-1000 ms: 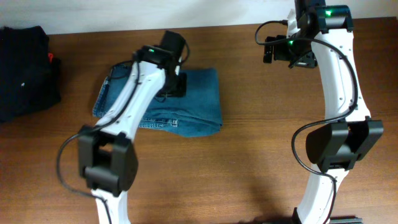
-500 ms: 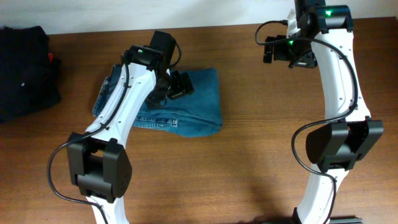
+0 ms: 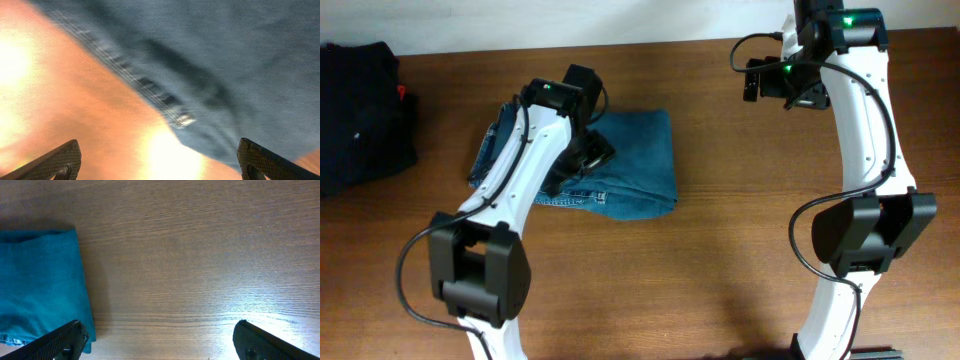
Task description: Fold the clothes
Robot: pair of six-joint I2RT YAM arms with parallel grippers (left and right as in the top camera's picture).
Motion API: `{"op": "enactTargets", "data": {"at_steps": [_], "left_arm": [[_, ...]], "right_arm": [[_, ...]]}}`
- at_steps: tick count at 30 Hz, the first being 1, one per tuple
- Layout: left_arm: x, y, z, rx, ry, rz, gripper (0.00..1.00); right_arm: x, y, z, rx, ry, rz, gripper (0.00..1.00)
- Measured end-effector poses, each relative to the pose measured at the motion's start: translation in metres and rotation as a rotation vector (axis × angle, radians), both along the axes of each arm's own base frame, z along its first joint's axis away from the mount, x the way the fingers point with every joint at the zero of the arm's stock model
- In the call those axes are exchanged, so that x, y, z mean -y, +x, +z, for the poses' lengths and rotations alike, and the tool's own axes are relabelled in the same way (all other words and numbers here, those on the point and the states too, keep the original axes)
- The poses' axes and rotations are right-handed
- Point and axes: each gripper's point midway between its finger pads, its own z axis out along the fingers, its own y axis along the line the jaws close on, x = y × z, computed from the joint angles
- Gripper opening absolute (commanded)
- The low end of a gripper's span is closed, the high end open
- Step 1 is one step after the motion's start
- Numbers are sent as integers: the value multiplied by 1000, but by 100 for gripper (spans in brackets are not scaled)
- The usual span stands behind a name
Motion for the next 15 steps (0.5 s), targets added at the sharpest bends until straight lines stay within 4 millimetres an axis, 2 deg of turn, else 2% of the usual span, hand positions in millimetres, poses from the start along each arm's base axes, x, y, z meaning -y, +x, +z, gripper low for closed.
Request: {"op": "enactTargets", "data": {"at_steps": [3, 7, 9, 11, 12, 14, 15], "left_arm": [[-12, -6, 31, 73, 49, 1, 99], [-22, -22, 98, 267, 47, 0, 99], [-26, -35, 122, 341, 32, 2, 100], [-30, -50, 130, 376, 15, 16, 99], [-33, -57, 128, 380, 11, 27, 99], [-30, -59, 113, 390, -17, 49, 99], [-29, -61, 99, 375, -28, 56, 99]], "right_arm": [[0, 0, 0, 0, 0, 0, 99], [0, 0, 0, 0, 0, 0, 99], [0, 0, 0, 0, 0, 0, 99], [0, 0, 0, 0, 0, 0, 99], [0, 0, 0, 0, 0, 0, 99], [0, 0, 0, 0, 0, 0, 99], [0, 0, 0, 0, 1, 0, 99]]}}
